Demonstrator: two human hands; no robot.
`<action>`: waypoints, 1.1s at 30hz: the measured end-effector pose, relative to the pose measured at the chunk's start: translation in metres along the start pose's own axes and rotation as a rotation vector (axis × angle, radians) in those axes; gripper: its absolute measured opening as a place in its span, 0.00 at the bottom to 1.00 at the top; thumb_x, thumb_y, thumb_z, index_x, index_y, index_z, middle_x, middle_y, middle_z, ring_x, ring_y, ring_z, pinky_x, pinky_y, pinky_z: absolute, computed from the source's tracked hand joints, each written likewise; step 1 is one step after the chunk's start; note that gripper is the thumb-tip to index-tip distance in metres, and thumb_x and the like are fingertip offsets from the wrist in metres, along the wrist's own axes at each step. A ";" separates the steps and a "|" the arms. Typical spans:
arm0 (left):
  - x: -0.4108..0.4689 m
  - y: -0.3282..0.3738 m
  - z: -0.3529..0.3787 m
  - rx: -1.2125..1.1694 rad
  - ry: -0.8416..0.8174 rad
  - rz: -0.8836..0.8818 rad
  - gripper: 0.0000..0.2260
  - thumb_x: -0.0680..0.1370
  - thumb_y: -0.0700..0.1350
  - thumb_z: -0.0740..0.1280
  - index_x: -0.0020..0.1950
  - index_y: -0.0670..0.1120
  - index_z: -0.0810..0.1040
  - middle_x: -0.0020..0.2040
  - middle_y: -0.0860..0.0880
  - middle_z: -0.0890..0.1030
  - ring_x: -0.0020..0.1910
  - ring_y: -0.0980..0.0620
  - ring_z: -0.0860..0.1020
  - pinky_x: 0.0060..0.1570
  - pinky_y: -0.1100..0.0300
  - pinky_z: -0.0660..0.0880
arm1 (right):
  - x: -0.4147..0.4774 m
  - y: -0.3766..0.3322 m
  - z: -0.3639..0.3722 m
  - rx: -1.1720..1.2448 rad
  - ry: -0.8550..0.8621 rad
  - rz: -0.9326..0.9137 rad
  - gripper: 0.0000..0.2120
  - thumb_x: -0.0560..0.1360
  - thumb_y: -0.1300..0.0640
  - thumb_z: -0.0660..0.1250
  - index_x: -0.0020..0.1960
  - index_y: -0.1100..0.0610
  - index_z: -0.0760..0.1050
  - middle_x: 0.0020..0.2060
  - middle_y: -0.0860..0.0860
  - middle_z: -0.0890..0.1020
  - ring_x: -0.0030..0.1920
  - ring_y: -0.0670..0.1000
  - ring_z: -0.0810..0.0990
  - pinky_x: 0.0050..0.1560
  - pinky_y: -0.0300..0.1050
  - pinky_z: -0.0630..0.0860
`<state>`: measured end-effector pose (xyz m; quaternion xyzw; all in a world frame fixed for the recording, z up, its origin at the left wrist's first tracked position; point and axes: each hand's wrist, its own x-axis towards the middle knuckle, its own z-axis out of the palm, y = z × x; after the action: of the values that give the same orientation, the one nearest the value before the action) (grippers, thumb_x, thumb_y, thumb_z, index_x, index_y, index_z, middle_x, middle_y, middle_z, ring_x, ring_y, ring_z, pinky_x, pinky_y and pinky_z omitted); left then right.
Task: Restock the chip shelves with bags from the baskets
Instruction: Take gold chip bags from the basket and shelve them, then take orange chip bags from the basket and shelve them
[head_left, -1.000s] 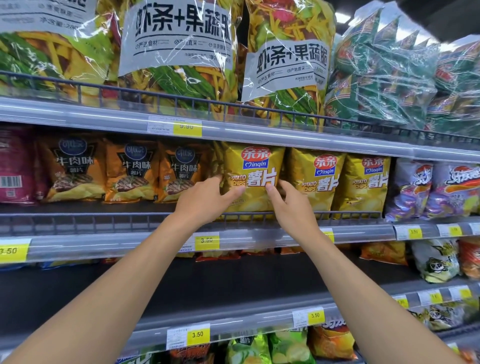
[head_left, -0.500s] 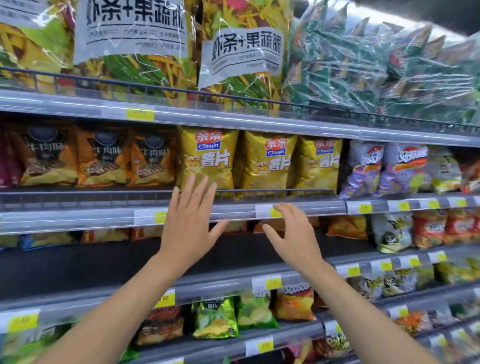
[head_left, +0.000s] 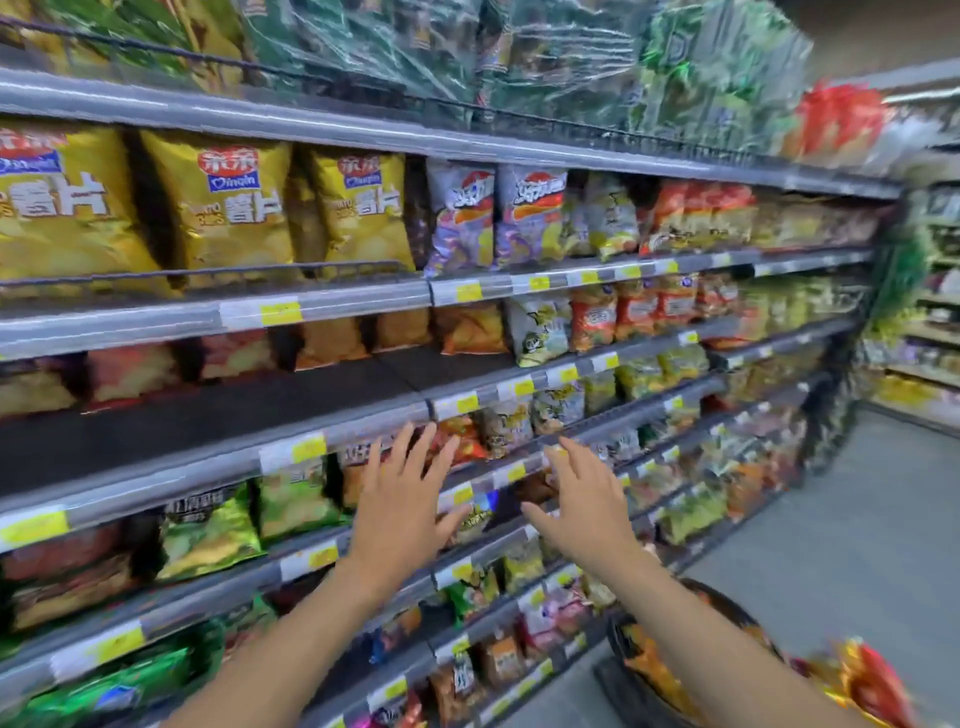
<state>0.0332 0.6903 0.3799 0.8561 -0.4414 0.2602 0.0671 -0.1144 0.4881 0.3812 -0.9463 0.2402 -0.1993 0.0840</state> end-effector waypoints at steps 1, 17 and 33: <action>0.000 0.021 0.010 -0.014 -0.028 0.021 0.38 0.78 0.70 0.64 0.83 0.52 0.63 0.83 0.45 0.63 0.83 0.41 0.59 0.78 0.34 0.60 | -0.014 0.021 0.001 -0.005 -0.014 0.031 0.38 0.77 0.30 0.60 0.82 0.45 0.55 0.82 0.47 0.53 0.82 0.53 0.51 0.80 0.60 0.54; 0.059 0.251 0.158 -0.215 -0.318 0.328 0.37 0.78 0.71 0.51 0.82 0.53 0.65 0.83 0.46 0.63 0.82 0.41 0.60 0.77 0.34 0.60 | -0.114 0.265 0.011 -0.108 -0.075 0.501 0.37 0.75 0.35 0.64 0.79 0.49 0.62 0.78 0.51 0.65 0.78 0.54 0.62 0.77 0.58 0.60; 0.155 0.332 0.348 -0.387 -0.619 0.358 0.40 0.80 0.71 0.56 0.86 0.54 0.48 0.86 0.49 0.46 0.84 0.44 0.42 0.81 0.38 0.46 | -0.042 0.414 0.104 -0.102 -0.270 0.690 0.38 0.75 0.34 0.60 0.80 0.50 0.62 0.79 0.50 0.65 0.79 0.53 0.61 0.77 0.54 0.61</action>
<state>-0.0208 0.2590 0.1224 0.7752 -0.6237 -0.0901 0.0446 -0.2794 0.1545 0.1671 -0.8305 0.5412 -0.0204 0.1300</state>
